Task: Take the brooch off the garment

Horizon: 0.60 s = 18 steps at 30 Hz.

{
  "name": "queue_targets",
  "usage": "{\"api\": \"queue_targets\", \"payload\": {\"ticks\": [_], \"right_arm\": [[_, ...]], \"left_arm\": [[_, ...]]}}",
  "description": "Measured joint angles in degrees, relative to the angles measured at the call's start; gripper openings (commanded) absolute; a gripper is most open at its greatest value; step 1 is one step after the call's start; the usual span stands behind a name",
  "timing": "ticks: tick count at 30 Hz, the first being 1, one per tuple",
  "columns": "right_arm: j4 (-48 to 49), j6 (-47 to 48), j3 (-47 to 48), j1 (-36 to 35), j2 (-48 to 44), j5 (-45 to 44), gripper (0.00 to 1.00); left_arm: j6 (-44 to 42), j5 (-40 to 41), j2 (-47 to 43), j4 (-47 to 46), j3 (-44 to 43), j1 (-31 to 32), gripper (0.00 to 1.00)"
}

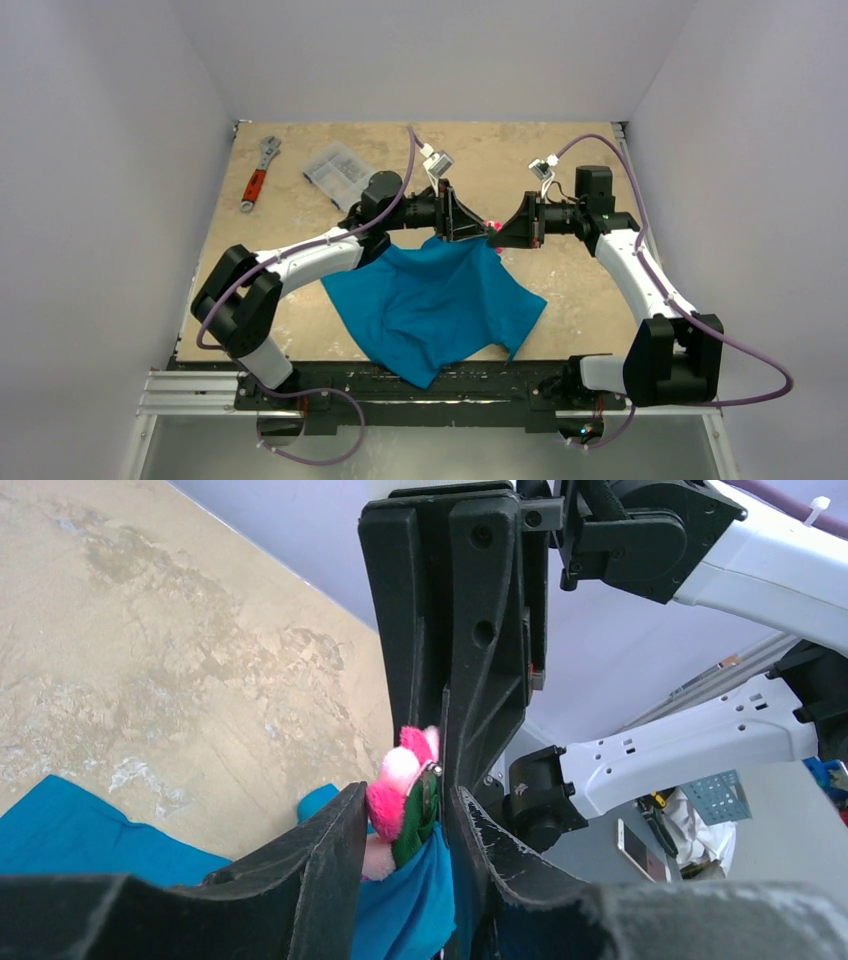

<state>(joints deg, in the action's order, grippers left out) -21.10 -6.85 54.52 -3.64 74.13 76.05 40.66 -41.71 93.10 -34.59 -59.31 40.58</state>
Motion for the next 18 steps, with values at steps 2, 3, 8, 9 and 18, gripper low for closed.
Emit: {"api": "queue_targets", "payload": {"ticks": [2,3,8,9,18], "right_arm": [[0.0,0.0,0.0,0.0,0.0,0.0,0.0],[0.0,0.0,0.0,0.0,0.0,0.0,0.0],[0.0,0.0,0.0,0.0,0.0,-0.1,0.0],[0.0,0.0,0.0,0.0,0.0,-0.1,0.0],[0.2,0.0,0.0,0.0,0.0,-0.3,0.0]], "left_arm": [[0.5,0.1,0.9,-0.1,-0.6,0.0,0.34],[0.7,0.2,1.3,-0.1,-0.9,0.0,0.34],[0.9,0.4,1.9,-0.1,-1.4,0.3,0.26],[0.9,0.5,1.9,0.0,-1.4,0.4,0.24],[1.8,1.2,1.9,0.0,-1.5,0.5,0.11]]}}
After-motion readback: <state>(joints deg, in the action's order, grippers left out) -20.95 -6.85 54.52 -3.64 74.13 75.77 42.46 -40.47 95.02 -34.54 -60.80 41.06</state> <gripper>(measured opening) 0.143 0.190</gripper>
